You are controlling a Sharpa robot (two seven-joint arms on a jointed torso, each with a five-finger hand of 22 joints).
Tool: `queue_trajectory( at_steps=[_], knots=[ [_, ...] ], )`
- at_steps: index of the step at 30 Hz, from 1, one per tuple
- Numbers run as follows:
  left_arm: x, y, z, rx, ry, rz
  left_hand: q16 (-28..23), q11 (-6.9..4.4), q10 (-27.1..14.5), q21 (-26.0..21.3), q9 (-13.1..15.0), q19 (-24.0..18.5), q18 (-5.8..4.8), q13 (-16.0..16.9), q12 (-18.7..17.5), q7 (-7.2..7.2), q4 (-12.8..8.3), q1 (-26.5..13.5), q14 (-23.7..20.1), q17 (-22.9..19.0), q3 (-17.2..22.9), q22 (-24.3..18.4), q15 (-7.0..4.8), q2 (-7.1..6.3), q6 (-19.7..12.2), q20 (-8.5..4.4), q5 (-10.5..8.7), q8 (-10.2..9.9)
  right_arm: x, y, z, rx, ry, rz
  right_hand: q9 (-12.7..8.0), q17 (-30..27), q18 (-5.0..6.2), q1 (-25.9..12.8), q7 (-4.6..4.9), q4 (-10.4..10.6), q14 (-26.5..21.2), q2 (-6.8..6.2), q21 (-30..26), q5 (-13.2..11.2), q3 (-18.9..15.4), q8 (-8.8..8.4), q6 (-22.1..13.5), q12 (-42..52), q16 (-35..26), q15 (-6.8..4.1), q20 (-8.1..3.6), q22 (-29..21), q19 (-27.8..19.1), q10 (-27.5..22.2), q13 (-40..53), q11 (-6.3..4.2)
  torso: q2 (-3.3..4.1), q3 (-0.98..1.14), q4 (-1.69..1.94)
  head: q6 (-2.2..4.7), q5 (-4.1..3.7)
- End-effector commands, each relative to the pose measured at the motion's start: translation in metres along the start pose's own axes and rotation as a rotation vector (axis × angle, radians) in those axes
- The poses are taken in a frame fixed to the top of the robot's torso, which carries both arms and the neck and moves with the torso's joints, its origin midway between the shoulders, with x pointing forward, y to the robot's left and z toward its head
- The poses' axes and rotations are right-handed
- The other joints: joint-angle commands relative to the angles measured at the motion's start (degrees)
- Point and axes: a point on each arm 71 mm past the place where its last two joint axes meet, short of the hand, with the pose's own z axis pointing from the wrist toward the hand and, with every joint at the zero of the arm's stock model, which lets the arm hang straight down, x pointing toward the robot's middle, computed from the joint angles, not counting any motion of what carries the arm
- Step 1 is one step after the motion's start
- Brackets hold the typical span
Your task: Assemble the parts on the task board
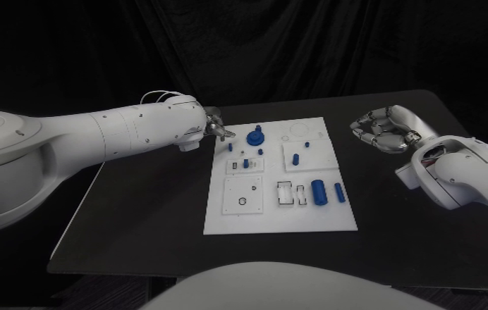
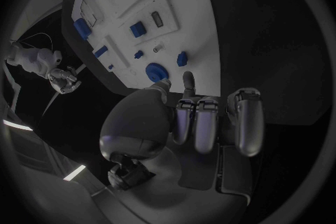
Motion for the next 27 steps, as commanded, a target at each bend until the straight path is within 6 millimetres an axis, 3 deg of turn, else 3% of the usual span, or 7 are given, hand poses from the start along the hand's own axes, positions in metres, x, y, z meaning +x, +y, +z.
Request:
queue_trajectory(
  at_steps=[1, 7, 11, 17, 27],
  knots=[
    [0.0015, -0.0006, 0.0003, 0.009, -0.002, -0.007, -0.1, 0.55, 6.0, -0.5, 0.0, -0.1, 0.11, 15.1, 0.2, 0.03, -0.2, 0.5, 5.8, 15.1, -0.1, 10.0, 0.36, 0.13, -0.4, 0.37, 0.24, -0.3, 0.0012, -0.0014, -0.0012, 0.006, 0.004, -0.002, -0.1, 4.9, 0.35, -0.1, -0.08, 0.0, 0.9, -0.25, -0.5, 0.4, 0.2, 0.32, -0.4, -0.4, -0.2, 0.31, 0.13, 6.8, -0.4, -0.5, -0.2, -0.14, -0.03, 0.04, -0.07, 0.00, 0.12],
    [0.0022, -0.0017, 0.0010, 0.024, -0.007, -0.009, -0.1, 0.70, 6.0, -0.8, -0.1, -0.2, 0.17, 15.1, 0.2, 0.19, 0.1, 0.3, 5.8, 15.1, -0.4, 9.9, 0.48, 0.25, -0.6, 0.46, 0.26, -0.6, 0.0032, -0.0025, -0.0015, 0.009, 0.009, -0.001, -0.1, 4.9, 0.35, -0.1, -0.08, 0.0, 0.9, -0.25, -0.5, 0.4, 0.2, 0.32, -0.4, -0.4, -0.2, 0.31, 0.13, 6.8, -0.4, -0.5, -0.2, -0.14, -0.01, -0.04, -0.05, 0.00, 0.28],
    [0.0027, -0.0026, 0.0015, 0.029, -0.006, -0.009, -0.1, 0.83, 6.0, -1.1, -0.3, -0.5, 0.26, 15.1, 0.2, 0.31, 0.2, 0.3, 5.8, 15.1, -0.6, 9.8, 0.60, 0.37, -0.9, 0.57, 0.28, -1.0, 0.0041, -0.0034, -0.0019, 0.011, 0.011, -0.001, -0.1, 4.9, 0.37, -0.1, -0.08, -0.1, 0.9, -0.21, -0.5, 0.5, 0.3, 0.35, -0.4, -0.4, -0.2, 0.31, 0.13, 6.8, -0.4, -0.5, -0.2, -0.14, -0.03, -0.01, -0.17, 0.00, 0.35],
    [0.0049, -0.0029, 0.0023, 0.031, 0.005, -0.005, -0.1, 0.90, 6.0, -1.2, -0.5, -0.5, 0.26, 15.1, 0.2, 0.39, 0.3, 0.2, 5.8, 15.1, -0.6, 9.8, 0.68, 0.52, -0.9, 0.63, 0.27, -1.3, 0.0045, -0.0039, -0.0021, 0.012, 0.012, 0.000, -0.1, 4.9, 0.37, -0.1, -0.08, -0.1, 0.9, -0.21, -0.5, 0.5, 0.3, 0.35, -0.4, -0.4, -0.2, 0.31, 0.13, 6.8, -0.4, -0.5, -0.2, -0.14, 0.03, -0.01, 0.00, 0.00, 0.18],
    [0.0085, -0.0017, 0.0041, 0.024, 0.020, -0.001, -0.1, 0.93, 6.0, -1.2, -0.6, -0.5, 0.26, 15.1, 0.2, 0.40, 0.3, 0.3, 5.8, 15.1, -0.6, 9.8, 0.72, 0.67, -0.9, 0.68, 0.33, -1.4, 0.0047, -0.0043, -0.0023, 0.013, 0.015, 0.000, -0.1, 4.9, 0.37, 0.0, -0.08, -0.1, 0.9, -0.16, -0.5, 0.5, 0.4, 0.38, -0.5, -0.4, -0.2, 0.31, 0.13, 6.8, -0.4, -0.5, -0.2, -0.15, 0.00, 0.00, -0.08, 0.00, 0.19]
  ],
)
